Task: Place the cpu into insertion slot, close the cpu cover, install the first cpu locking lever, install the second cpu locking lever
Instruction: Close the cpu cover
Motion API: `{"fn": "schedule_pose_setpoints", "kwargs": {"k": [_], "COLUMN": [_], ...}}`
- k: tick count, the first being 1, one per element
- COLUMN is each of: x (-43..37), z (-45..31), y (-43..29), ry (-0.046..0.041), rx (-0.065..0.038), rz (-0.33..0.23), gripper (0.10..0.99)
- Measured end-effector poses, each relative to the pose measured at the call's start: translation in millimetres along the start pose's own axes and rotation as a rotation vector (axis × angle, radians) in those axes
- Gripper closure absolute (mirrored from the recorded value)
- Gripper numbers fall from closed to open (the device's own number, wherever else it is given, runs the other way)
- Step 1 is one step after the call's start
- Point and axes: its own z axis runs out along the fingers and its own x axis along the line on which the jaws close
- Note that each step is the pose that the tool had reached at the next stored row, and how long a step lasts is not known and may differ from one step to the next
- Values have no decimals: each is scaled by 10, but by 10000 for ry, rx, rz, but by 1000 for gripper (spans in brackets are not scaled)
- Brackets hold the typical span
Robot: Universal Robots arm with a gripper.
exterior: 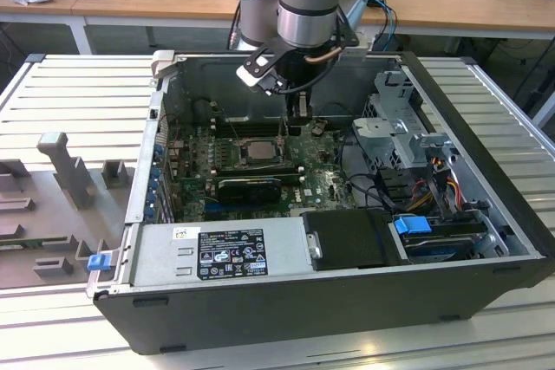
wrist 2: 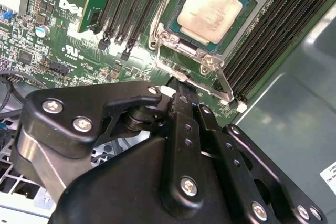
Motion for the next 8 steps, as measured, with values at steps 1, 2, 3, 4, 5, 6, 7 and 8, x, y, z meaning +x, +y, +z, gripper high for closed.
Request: {"fn": "schedule_pose_setpoints", "kwargs": {"k": [1,2,3,4,5,6,7,8], "x": [0,0,-1,-1,-1,-1,-1,-1], "z": [0,0,0,0,-1,-1,-1,-1], "y": [-5,-13,-19,-21,-23,-27,-29,-31], "ry": [1,0,1,0,0,0,0,1], "rx": [0,0,0,0,0,0,0,0], "rz": [0,-1,0,-1,-1,-1,-1,0], "gripper": [980,980,980,980,980,980,980,980]}}
